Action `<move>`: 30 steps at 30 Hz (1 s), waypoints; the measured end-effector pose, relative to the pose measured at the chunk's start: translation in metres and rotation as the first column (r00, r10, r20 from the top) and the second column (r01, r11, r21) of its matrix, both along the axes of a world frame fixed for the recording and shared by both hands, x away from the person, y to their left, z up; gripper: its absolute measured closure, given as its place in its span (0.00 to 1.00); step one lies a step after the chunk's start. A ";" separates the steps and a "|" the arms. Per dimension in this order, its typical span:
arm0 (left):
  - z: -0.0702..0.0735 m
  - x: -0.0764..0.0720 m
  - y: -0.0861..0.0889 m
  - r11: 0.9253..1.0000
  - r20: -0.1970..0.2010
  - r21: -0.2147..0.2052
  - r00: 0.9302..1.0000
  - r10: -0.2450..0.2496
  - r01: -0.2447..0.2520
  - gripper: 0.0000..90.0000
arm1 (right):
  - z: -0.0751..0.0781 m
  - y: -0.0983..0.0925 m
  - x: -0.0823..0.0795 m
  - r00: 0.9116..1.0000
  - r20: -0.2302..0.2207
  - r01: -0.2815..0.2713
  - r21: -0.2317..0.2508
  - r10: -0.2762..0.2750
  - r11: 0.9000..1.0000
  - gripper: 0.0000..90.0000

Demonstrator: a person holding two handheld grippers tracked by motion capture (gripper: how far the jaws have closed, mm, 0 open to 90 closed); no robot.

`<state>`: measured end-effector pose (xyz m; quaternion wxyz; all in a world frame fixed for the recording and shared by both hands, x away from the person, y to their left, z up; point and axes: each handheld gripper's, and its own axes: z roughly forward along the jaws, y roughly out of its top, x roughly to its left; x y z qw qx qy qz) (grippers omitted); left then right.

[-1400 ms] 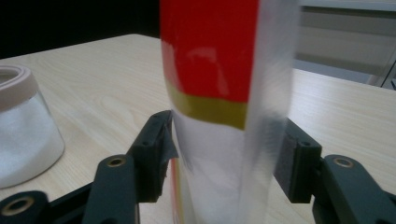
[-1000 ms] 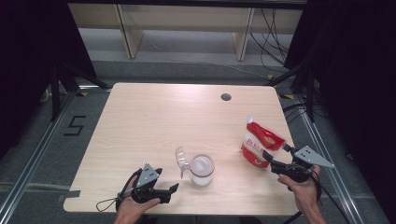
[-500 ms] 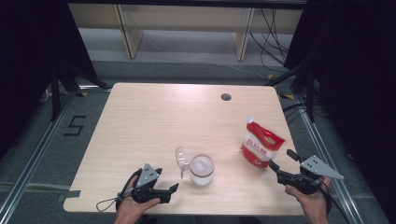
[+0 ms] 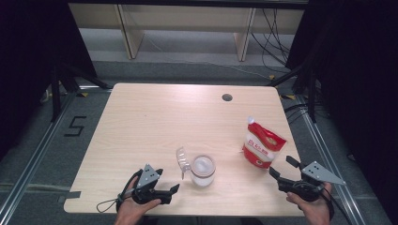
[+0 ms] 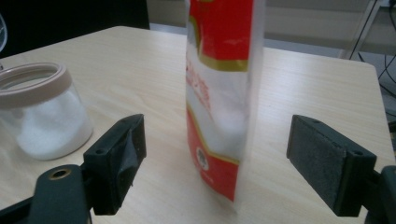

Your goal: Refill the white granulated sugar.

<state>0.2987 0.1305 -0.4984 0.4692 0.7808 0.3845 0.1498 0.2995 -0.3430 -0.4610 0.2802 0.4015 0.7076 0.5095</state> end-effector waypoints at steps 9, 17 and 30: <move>0.004 -0.001 0.000 1.000 0.003 -0.013 1.000 0.010 -0.010 0.19 | -0.003 0.004 -0.009 0.998 -0.065 0.012 -0.001 -0.012 1.000 0.22; 0.010 -0.002 0.001 1.000 0.016 -0.025 1.000 0.008 -0.008 0.19 | -0.007 0.010 -0.015 0.992 -0.127 -0.006 -0.025 0.003 1.000 0.22; 0.018 -0.003 -0.002 0.999 0.007 -0.036 1.000 0.015 -0.015 0.18 | -0.017 0.018 -0.015 0.985 -0.163 -0.060 -0.080 0.046 0.995 0.22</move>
